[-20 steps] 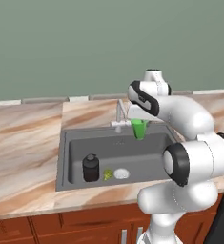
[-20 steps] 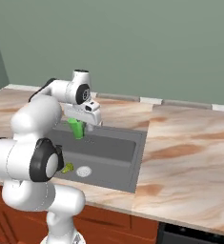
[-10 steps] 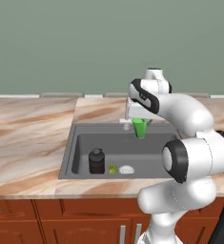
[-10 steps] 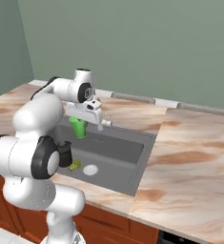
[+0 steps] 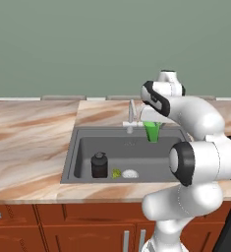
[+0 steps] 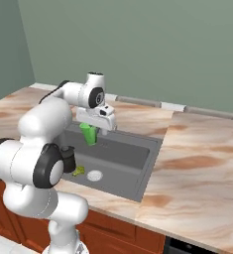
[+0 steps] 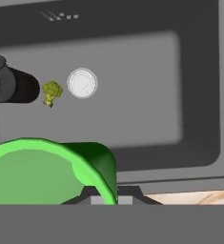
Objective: Pick the jug and cup and place them in the sink. Then turn on the water.
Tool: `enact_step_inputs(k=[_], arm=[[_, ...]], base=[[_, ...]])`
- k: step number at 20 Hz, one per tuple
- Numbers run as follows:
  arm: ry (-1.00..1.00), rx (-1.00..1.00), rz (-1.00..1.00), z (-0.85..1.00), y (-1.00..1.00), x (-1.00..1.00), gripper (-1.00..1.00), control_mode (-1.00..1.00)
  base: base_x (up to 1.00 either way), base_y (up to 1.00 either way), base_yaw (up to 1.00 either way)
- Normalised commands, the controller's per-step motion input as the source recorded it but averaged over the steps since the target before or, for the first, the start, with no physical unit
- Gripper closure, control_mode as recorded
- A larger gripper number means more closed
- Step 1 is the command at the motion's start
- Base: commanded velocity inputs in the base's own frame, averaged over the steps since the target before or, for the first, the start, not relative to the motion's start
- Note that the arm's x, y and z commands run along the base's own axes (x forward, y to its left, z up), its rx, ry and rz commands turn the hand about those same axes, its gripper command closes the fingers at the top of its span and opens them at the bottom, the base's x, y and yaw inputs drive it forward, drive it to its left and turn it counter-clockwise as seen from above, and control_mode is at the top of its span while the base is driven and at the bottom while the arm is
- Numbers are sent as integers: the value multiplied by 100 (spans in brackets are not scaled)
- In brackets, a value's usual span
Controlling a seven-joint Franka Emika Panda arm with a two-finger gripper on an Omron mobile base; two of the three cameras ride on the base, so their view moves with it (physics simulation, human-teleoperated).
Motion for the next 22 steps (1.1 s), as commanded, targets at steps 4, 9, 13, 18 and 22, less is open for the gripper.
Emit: enact_step_inputs(k=[4,9,13,18,22], arm=[[0,0,0,0,-8,0,100,-100],[0,0,-1,0,-59,10,100,-100],[0,0,-7,0,-54,12,100,-100],[-1,3,-5,-8,-24,29,100,-100],[-3,6,0,-24,8,30,100,-100]], base=[[0,0,0],[0,0,0],[0,0,0],[0,0,0],[0,0,0]])
